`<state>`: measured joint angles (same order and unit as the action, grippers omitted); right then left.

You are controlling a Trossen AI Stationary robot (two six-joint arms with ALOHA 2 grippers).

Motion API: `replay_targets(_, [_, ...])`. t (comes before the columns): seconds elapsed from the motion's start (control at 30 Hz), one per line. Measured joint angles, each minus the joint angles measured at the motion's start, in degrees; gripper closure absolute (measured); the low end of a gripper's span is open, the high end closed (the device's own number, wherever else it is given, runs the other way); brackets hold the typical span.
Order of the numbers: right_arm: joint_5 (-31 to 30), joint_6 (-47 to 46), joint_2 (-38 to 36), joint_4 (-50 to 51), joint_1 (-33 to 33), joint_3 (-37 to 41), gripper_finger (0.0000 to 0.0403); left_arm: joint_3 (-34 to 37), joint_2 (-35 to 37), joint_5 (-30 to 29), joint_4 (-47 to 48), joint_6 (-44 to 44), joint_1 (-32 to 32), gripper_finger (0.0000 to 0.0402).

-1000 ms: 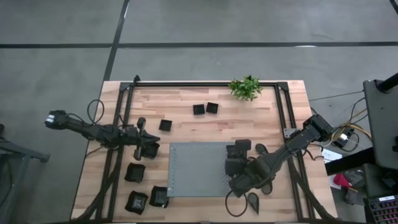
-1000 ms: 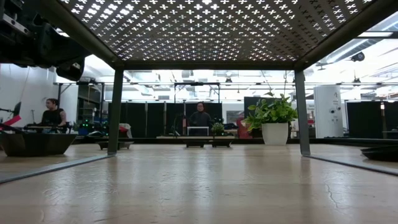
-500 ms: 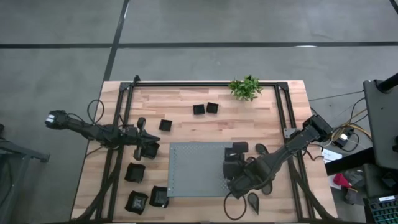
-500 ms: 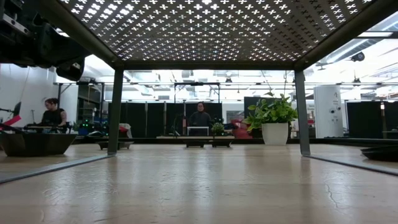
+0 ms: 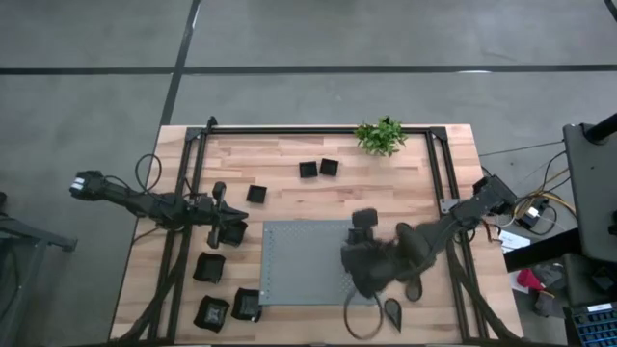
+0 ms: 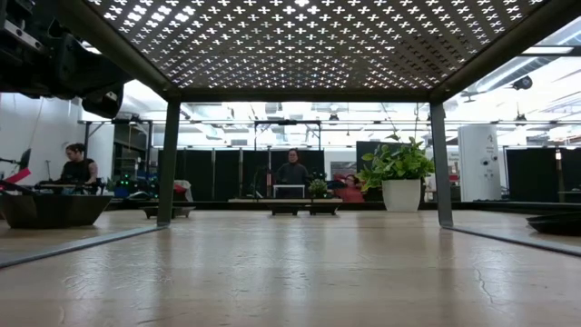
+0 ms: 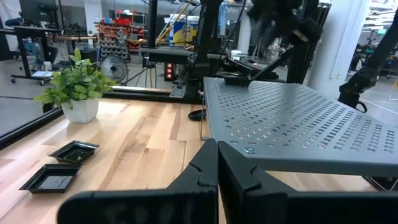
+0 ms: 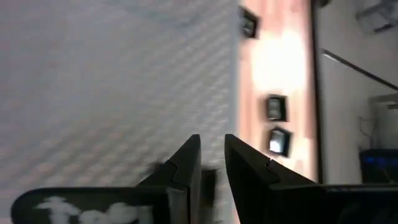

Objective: Pick & Place Mini shaped plates
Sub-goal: Stack the square plate on top of the square plate on the shelf

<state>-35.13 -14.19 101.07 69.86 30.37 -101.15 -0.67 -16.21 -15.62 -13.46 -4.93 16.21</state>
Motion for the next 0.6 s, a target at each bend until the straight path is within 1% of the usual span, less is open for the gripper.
replay_targets(0.13, [-0.9, 5.6, -2.1, -0.2, -4.1, -0.1, 0.0330, 0.0, 0.0, 0.0, 0.0, 0.0, 0.0, 0.0401])
replay_targets(0.27, [0.5, 11.2, -3.0, -0.2, -9.0, 0.0, 0.0326, 0.0, 0.0, 0.0, 0.2, 0.0, 0.0, 0.0401])
replay_targets(0.33, [2.7, 15.7, -3.2, -1.0, -12.1, 0.0, 0.0325, 0.0, 0.0, 0.0, 0.3, 0.0, 0.0, 0.0401])
replay_targets(0.47, [10.1, 27.0, -3.4, -2.7, -18.3, 0.1, 0.0329, 0.0, 0.0, 0.0, 0.4, 0.0, 0.0, 0.0401])
replay_targets(0.6, [15.7, 32.8, -3.4, -5.7, -25.6, 0.1, 0.0335, 0.0, 0.0, 0.0, 0.4, 0.0, 0.0, 0.0401])
